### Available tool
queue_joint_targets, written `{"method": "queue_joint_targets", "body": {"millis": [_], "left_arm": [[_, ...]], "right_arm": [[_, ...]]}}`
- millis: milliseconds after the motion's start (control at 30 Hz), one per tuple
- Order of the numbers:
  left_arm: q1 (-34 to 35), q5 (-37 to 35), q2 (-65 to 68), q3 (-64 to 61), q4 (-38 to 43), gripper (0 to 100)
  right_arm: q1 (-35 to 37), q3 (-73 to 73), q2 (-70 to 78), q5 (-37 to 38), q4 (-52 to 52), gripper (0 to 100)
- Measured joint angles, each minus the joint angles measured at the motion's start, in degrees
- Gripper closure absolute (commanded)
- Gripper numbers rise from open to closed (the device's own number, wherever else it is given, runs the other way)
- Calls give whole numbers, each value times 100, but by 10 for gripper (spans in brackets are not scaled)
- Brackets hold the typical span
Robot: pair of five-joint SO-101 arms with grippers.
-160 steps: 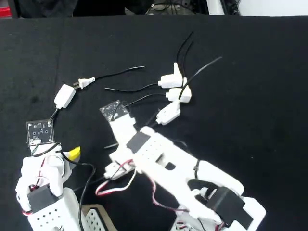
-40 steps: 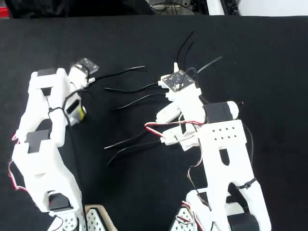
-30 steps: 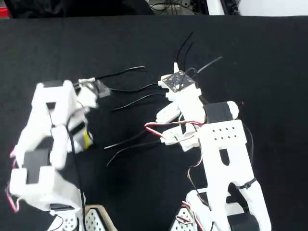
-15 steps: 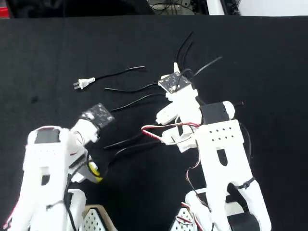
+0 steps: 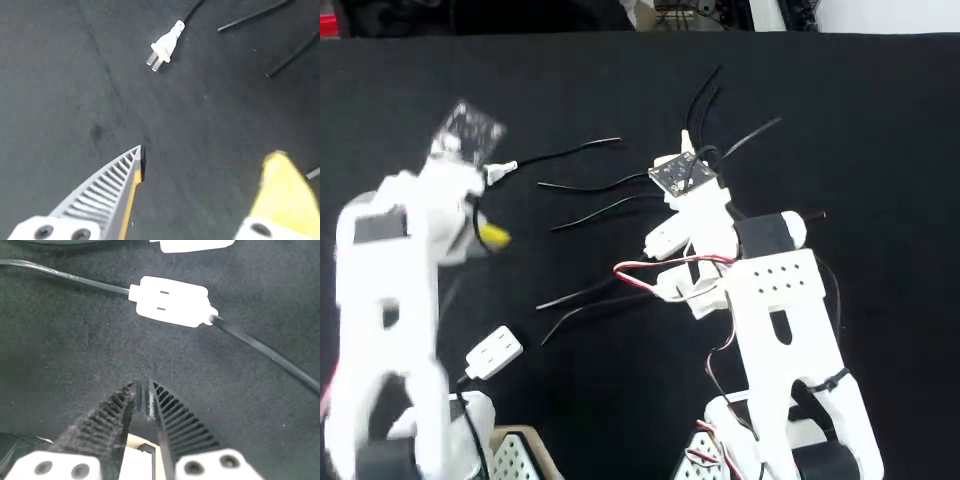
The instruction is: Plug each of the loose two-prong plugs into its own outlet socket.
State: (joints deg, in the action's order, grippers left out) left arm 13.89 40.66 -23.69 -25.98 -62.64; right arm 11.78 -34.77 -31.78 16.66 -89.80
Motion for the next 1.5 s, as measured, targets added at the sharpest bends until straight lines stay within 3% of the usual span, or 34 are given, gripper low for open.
{"method": "queue_joint_targets", "body": {"millis": [200, 400, 533, 667, 867, 1133, 1500], "left_arm": [[0, 0, 3253, 2769, -396, 657], [-158, 26, 5635, 5371, -756, 655], [-220, 360, 6910, 6901, -949, 657], [-334, 932, 7965, 8193, -1688, 658], [-378, 1574, 9090, 9996, -3024, 669], [-554, 1477, 9916, 11534, -3807, 968], [-563, 949, 10031, 11727, -3780, 971]], "right_arm": [[0, 0, 0, 0, 0, 983], [0, 0, 0, 0, 0, 983], [0, -158, 0, 0, 105, 983], [0, -176, 0, 0, 141, 983], [0, -176, 0, 0, 141, 983], [0, -176, 0, 0, 141, 983], [0, -176, 0, 0, 158, 983]]}}
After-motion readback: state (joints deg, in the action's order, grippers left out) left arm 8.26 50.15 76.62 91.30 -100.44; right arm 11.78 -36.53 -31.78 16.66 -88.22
